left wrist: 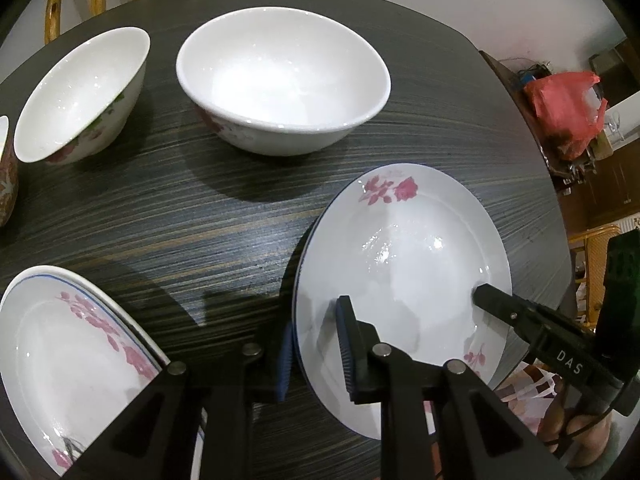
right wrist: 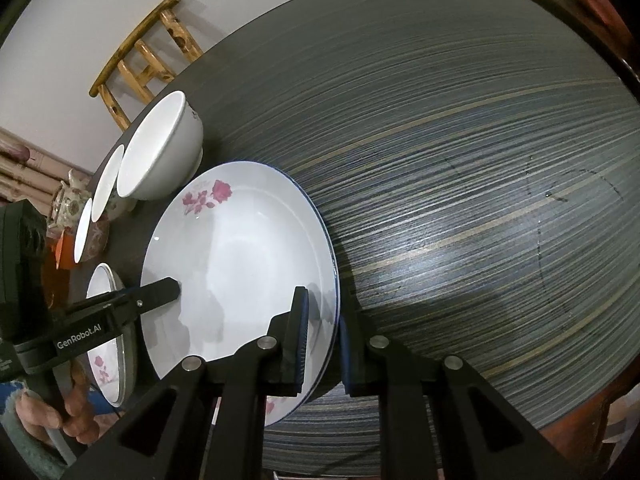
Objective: Organize plates and bowls
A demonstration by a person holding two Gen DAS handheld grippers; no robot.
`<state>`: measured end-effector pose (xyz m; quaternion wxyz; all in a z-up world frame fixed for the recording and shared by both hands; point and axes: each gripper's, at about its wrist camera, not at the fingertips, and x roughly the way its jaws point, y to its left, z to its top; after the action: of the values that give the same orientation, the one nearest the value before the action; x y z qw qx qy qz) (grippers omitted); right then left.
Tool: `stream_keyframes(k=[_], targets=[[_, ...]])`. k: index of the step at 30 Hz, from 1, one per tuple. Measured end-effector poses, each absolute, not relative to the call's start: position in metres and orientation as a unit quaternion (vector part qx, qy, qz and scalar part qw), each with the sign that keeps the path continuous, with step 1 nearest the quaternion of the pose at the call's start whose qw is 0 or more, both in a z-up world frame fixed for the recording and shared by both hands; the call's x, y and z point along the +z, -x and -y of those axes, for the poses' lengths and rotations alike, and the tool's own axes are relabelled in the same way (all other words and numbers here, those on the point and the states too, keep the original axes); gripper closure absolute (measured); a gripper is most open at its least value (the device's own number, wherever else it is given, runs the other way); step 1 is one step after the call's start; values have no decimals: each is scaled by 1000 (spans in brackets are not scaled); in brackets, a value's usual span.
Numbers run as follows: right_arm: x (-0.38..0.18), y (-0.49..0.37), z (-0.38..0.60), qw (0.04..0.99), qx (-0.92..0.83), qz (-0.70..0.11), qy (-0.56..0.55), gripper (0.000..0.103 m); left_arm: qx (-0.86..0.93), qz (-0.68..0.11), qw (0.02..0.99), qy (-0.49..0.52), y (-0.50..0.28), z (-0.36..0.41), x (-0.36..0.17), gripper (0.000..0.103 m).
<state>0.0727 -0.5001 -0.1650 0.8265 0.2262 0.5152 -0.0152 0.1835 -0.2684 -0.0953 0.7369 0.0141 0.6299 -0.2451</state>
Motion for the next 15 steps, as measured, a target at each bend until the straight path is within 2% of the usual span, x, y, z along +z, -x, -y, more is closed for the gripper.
stream_keyframes(k=[15], targets=[[-150,-73,489,832,-11,-511,-216,89,-252,-619,744,-4,-183,244,-83,83]])
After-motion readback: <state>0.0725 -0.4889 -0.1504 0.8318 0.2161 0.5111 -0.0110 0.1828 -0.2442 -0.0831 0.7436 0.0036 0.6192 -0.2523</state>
